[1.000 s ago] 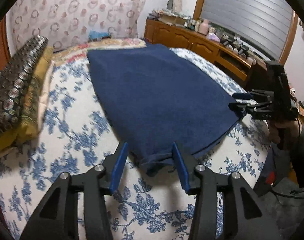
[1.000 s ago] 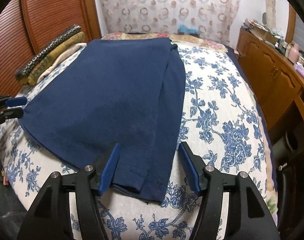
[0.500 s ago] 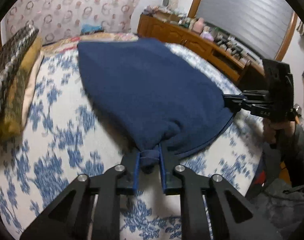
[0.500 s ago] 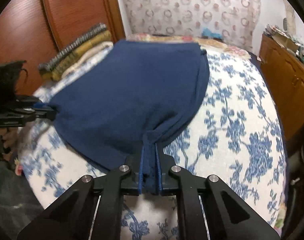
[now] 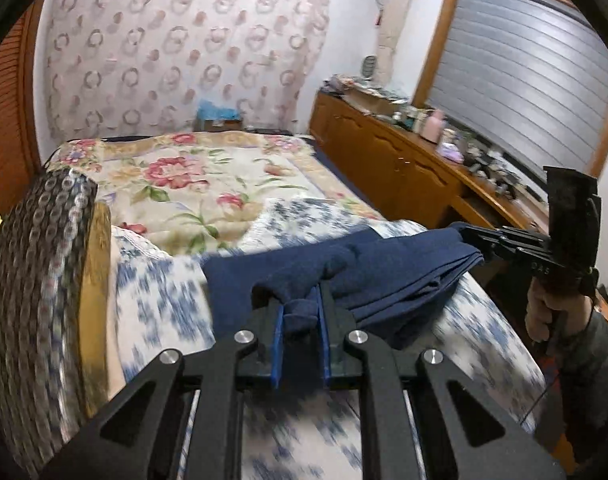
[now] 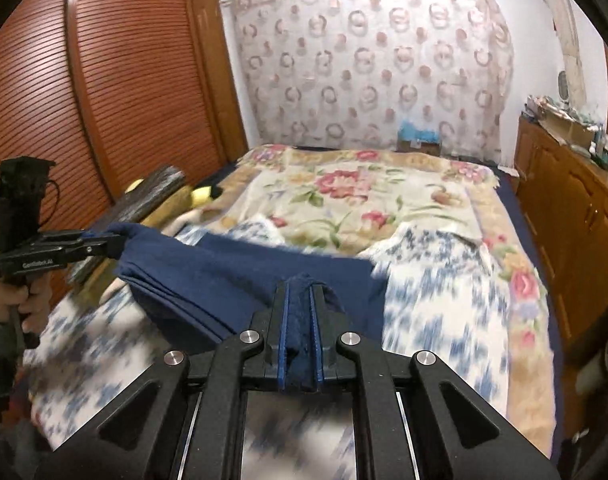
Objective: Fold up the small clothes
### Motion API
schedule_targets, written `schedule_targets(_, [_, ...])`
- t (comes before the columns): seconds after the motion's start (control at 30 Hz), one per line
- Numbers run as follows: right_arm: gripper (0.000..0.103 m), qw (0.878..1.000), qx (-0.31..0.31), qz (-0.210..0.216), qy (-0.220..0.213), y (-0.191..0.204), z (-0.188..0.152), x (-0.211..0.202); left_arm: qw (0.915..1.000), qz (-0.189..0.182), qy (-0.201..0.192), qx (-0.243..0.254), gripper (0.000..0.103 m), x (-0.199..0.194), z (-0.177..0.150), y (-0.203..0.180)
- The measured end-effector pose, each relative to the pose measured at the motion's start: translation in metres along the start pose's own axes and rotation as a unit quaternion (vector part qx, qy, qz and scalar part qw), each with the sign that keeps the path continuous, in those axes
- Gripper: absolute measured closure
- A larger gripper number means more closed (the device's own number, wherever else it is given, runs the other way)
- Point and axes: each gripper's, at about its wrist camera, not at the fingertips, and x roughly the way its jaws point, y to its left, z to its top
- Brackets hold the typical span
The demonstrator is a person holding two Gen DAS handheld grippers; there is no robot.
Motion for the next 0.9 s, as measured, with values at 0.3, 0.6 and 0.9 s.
schedule_targets(0.3, [0.092, 0.998, 0.015, -0.015, 0.058, -0.045, 0.031, 0.089, 0.9982, 0.031, 0.044, -0.028, 0.086, 0.067, 0.024, 0.032])
schedule_targets(0.6, [0.040, 0.997, 0.003, -0.064, 0.038, -0.059, 0.028, 0.078, 0.9988, 0.039, 0.029, 0.004, 0.047, 0.051, 0.015, 0.021])
schedule_targets(0.9, [0.033, 0.996, 0.001, -0.045, 0.074, -0.061, 0.004, 0.094, 0.9937, 0.076, 0.080, -0.021, 0.047, 0.092, -0.008, 0.040])
